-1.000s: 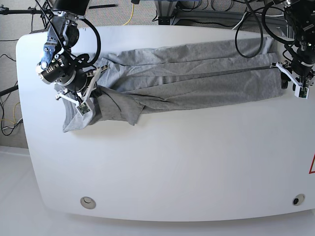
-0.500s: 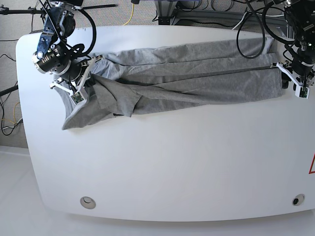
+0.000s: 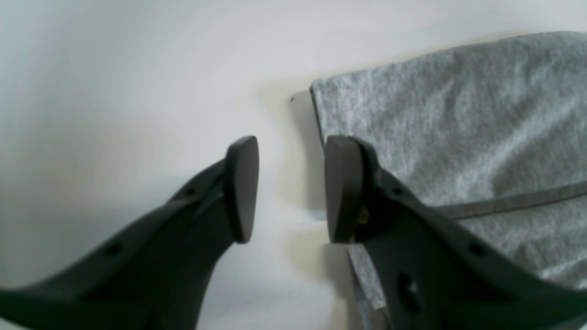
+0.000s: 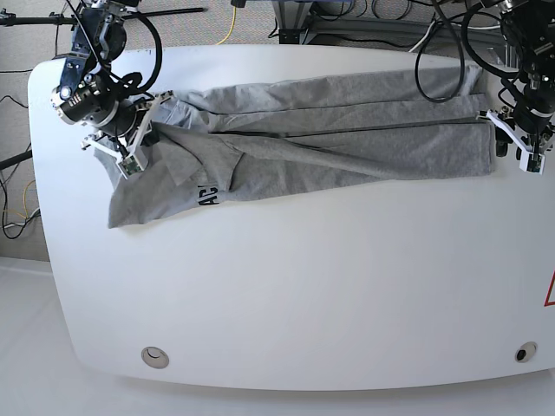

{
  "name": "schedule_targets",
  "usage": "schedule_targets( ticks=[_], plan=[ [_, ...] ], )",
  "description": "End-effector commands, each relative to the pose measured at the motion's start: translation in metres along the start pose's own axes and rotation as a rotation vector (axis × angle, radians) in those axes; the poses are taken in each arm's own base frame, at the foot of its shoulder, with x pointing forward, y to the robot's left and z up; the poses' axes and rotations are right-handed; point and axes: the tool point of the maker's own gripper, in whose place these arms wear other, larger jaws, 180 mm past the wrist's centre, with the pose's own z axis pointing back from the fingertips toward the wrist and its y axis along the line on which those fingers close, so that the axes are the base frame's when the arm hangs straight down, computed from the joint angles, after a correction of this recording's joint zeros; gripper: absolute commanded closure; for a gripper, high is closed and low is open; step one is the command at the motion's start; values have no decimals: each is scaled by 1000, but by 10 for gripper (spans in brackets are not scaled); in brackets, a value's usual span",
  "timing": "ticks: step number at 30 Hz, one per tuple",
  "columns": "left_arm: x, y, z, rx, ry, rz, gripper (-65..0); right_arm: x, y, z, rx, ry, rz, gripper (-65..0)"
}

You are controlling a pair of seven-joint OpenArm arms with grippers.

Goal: Fold the T-shirt properly
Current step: 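Drag the sleeve back over the shirt body with the right gripper, then lower the left gripper onto the shirt's end and close it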

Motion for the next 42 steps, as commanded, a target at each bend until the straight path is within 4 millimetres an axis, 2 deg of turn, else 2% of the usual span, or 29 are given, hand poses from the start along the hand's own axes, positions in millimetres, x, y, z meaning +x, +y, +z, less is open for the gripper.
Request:
schedule_targets(
  ticks=[1,10,19,22,25,26,27,29,31,34,38,41,42],
  plan=[
    [14,6,4,13,-45,-13,-221,5,-5,1,-7,-20,4,0],
    [13,7,4,13,-42,-15,-221,-14,-7,-11,20,37,-39,0],
    [13,7,4,14,-42,-15,-221,-22,-11,-13,-8,74,-34,-9],
    [13,7,4,15,-43,-15,-221,-16,-13,-9,-26,61,-18,-88],
    [14,7,4,15,-46,-16,-221,-7,-16,-2,-45,33,-6,-205],
    [15,7,5,16,-47,-17,-221,-3,-20,4,-66,14,0,-275],
    [15,8,5,17,-47,-18,-222,1,-22,7,-77,2,3,-315],
    [16,8,5,17,-50,-19,-222,14,-26,13,-98,-39,4,-391],
    [19,8,6,20,-58,-24,-222,23,-29,15,-109,-64,6,-436],
    [25,8,9,24,-73,-34,-222,32,-32,16,-116,-82,16,-426],
    [34,7,13,29,-99,-49,-222,43,-35,18,-125,-105,18,-377],
    [40,5,16,30,-115,-55,-222,47,-34,17,-122,-113,20,-311],
    [42,4,17,30,-121,-60,-222,51,-30,16,-113,-119,29,-265]
  ],
)
